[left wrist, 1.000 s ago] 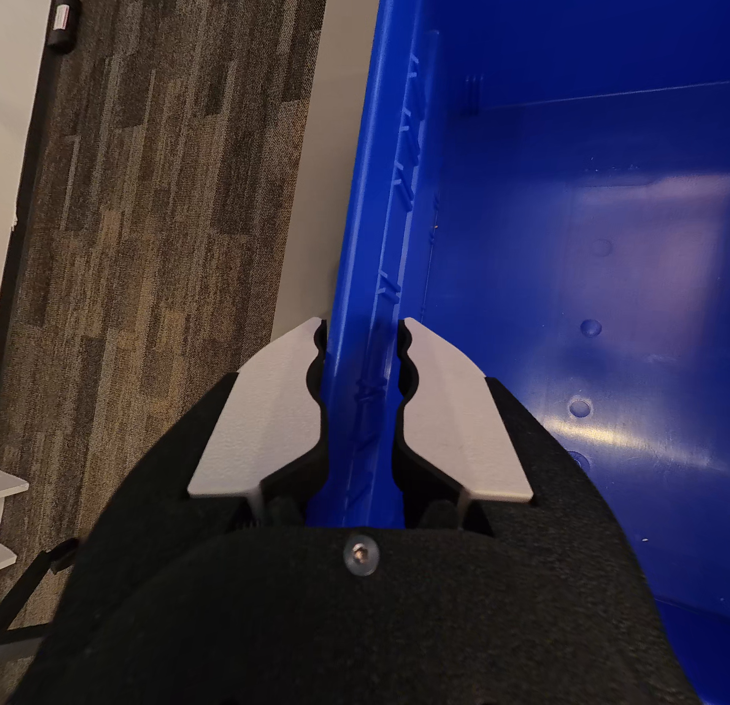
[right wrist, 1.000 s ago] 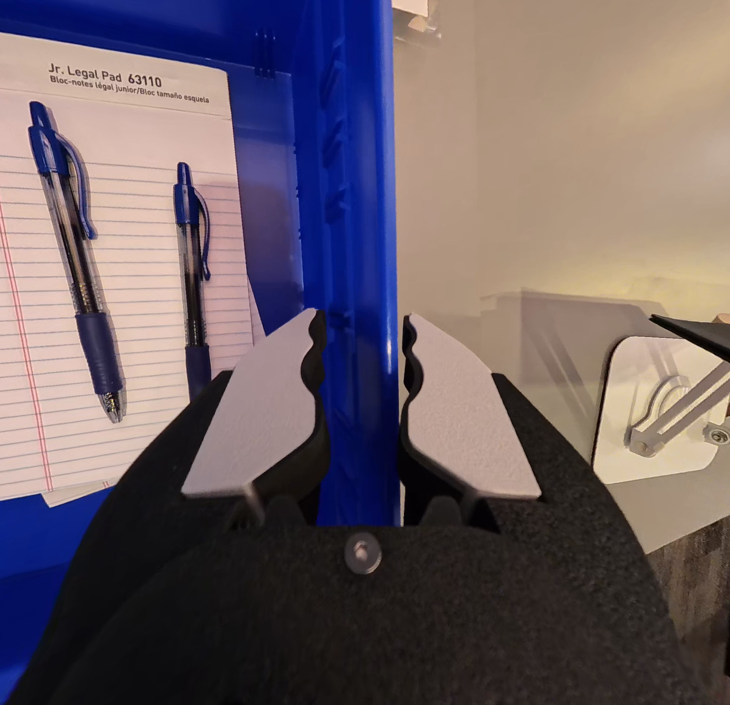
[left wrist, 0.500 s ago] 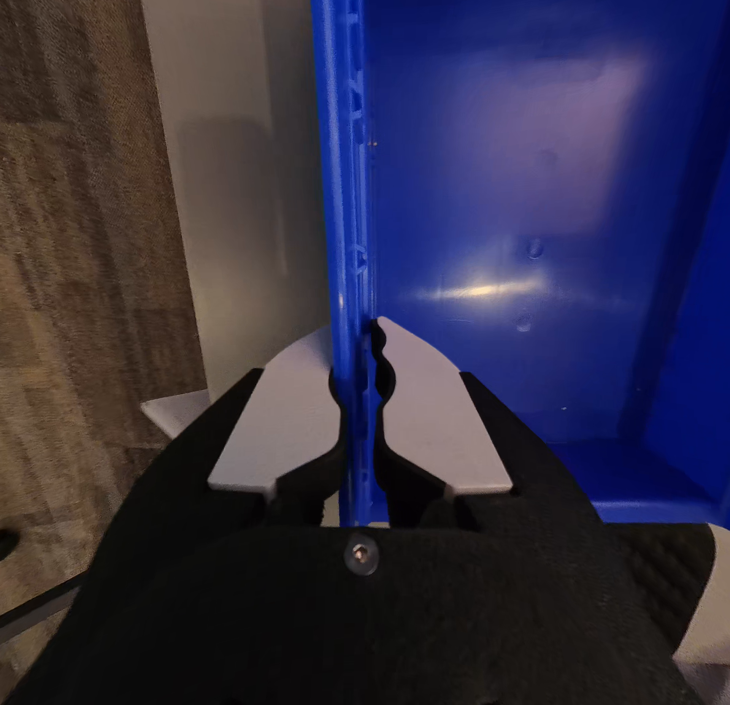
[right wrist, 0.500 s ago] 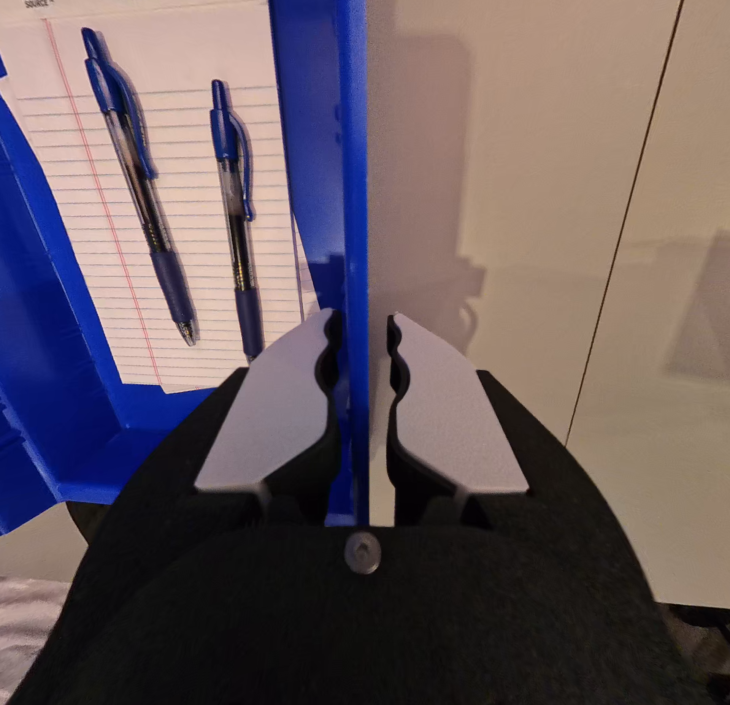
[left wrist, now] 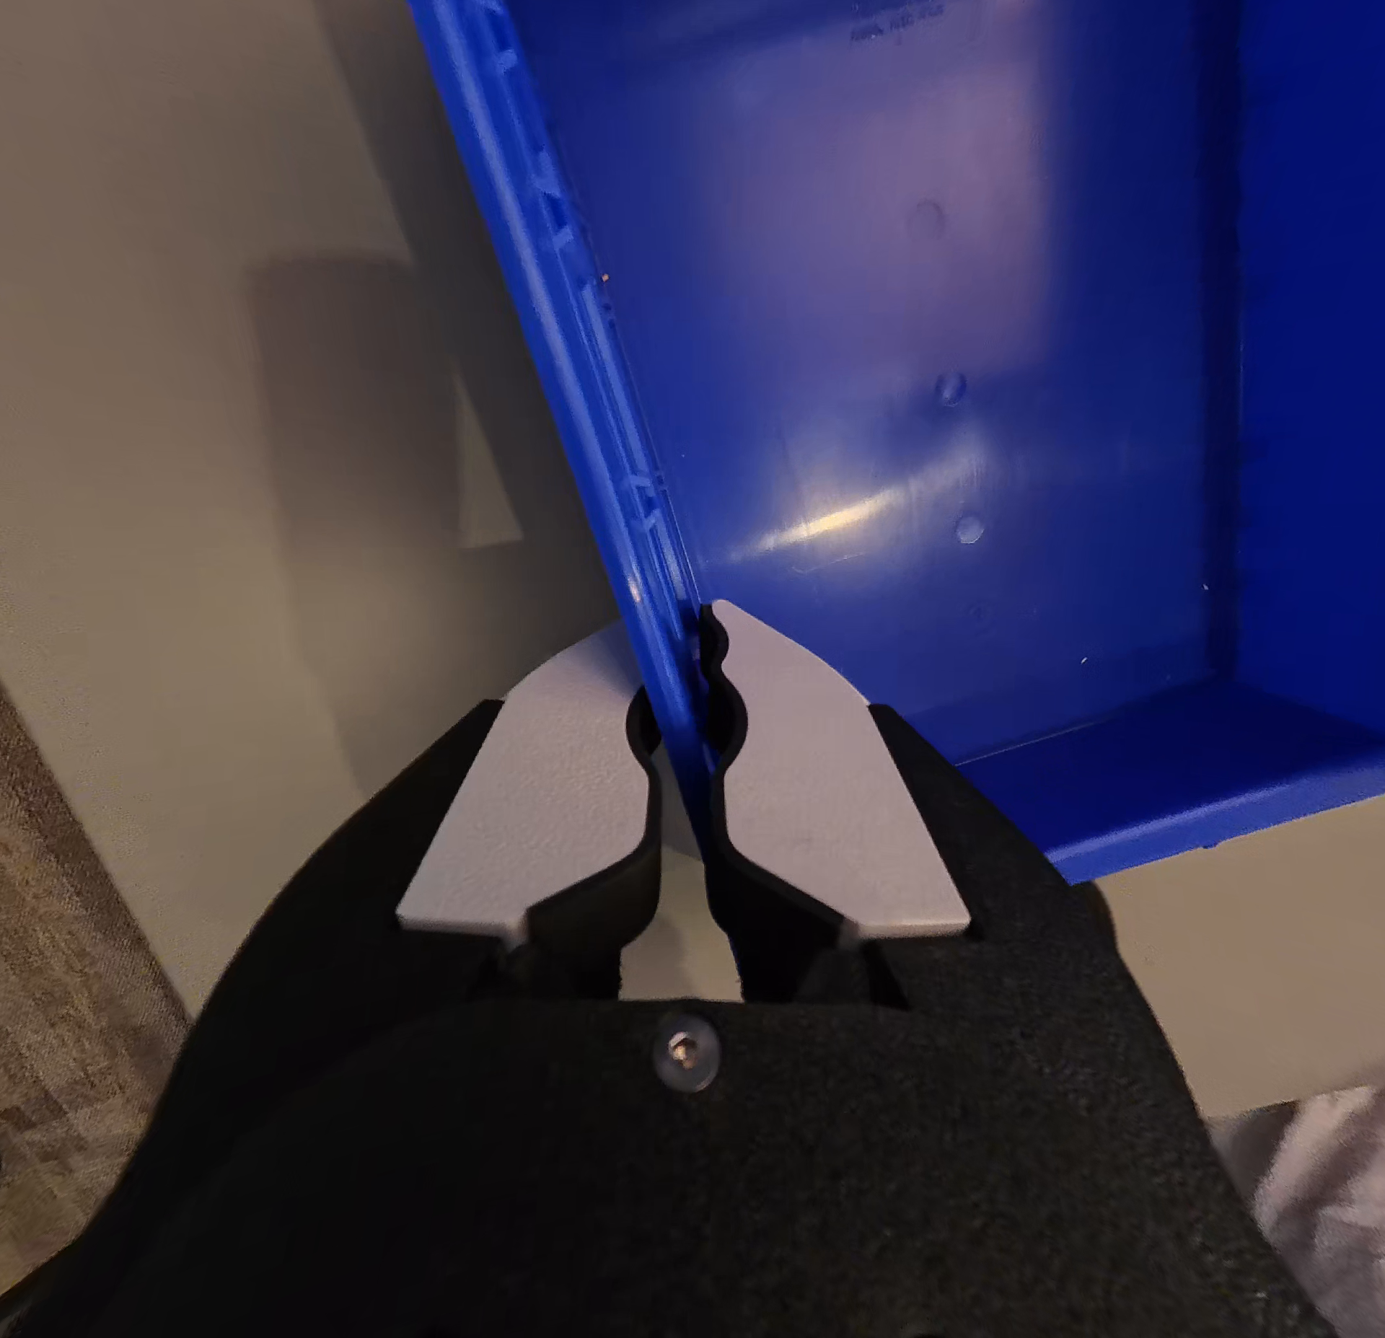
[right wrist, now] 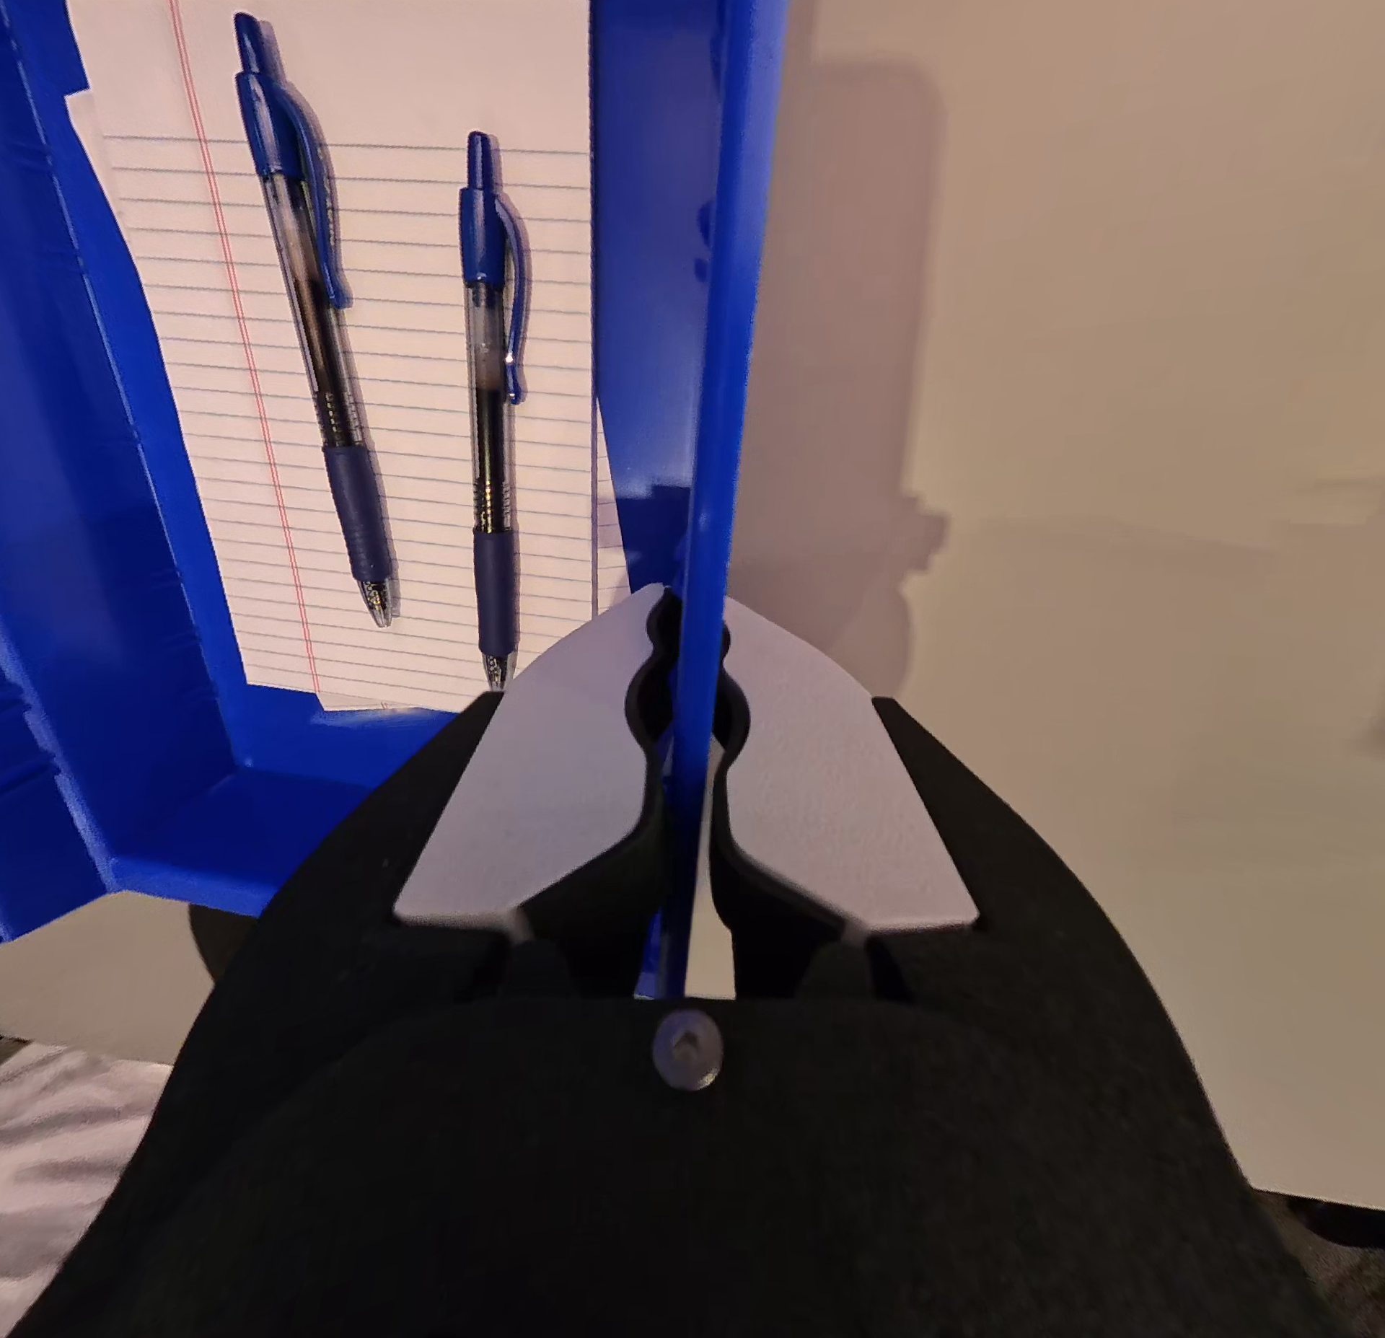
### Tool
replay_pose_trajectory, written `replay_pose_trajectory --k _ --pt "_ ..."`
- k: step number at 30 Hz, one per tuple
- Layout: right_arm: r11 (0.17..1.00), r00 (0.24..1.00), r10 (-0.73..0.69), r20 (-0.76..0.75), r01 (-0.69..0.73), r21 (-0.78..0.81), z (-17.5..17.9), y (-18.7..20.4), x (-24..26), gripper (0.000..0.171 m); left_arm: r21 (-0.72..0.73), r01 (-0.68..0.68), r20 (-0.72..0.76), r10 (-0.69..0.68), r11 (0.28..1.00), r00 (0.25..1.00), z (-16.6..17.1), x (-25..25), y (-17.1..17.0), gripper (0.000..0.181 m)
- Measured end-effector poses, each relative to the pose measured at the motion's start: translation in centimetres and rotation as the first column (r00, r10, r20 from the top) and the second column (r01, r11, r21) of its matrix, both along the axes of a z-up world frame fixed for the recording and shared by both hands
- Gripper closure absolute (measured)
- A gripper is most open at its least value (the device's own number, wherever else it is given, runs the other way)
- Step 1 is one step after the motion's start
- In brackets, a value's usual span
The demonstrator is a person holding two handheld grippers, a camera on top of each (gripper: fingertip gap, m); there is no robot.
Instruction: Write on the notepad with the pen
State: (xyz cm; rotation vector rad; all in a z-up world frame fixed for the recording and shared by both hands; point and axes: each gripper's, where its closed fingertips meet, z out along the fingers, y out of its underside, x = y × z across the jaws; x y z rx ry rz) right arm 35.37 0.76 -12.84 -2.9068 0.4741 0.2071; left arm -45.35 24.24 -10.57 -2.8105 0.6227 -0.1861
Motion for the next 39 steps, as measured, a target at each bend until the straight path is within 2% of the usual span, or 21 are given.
replay_pose_trajectory --k 7,12,19,24,26,29,33,35,39 --pt "1.0 1.0 -0.011 -0.013 0.011 0.012 0.1 1.3 -3.4 0.165 0.043 0.032 0.06 -0.034 0.999 0.998 -0.1 8.4 -2.6 0.176" --pt "0.999 0.999 0.036 -0.002 -0.036 0.004 0.1 2.1 -6.2 0.165 0.086 0.041 0.081 -0.048 0.995 0.996 -0.2 14.6 -4.1 0.176" --pt "0.995 0.995 0.098 -0.005 -0.098 0.013 0.1 2.9 -9.8 0.161 0.05 0.094 0.165 -0.101 0.994 0.981 -0.4 22.6 -7.4 0.158" --pt "0.994 0.994 0.105 -0.008 -0.105 0.042 0.1 3.0 -10.5 0.159 0.227 0.121 0.228 -0.174 0.966 0.958 3.3 24.9 -7.0 0.139" --pt "0.993 0.994 0.103 -0.026 -0.101 0.054 0.1 3.0 -10.6 0.157 0.296 0.162 0.128 -0.207 0.941 0.97 5.2 24.1 -6.7 0.13" --pt "0.993 0.993 0.109 -0.052 -0.106 0.058 0.1 3.0 -10.8 0.155 0.363 0.287 -0.202 -0.226 0.887 0.953 8.0 21.2 -5.8 0.12" --pt "0.991 0.988 0.115 -0.098 -0.109 0.073 -0.2 3.2 -11.1 0.151 0.449 0.487 -0.578 -0.172 0.749 0.797 13.3 19.1 -4.8 0.122" --pt "0.989 0.986 0.127 -0.107 -0.119 0.082 -0.3 3.4 -11.1 0.15 0.455 0.565 -0.671 -0.152 0.688 0.726 15.1 19.2 -5.0 0.129" --pt "0.984 0.989 0.144 -0.043 -0.139 0.108 -0.3 4.1 -10.4 0.151 0.437 0.637 -0.748 -0.137 0.635 0.65 16.5 19.7 -5.8 0.126"
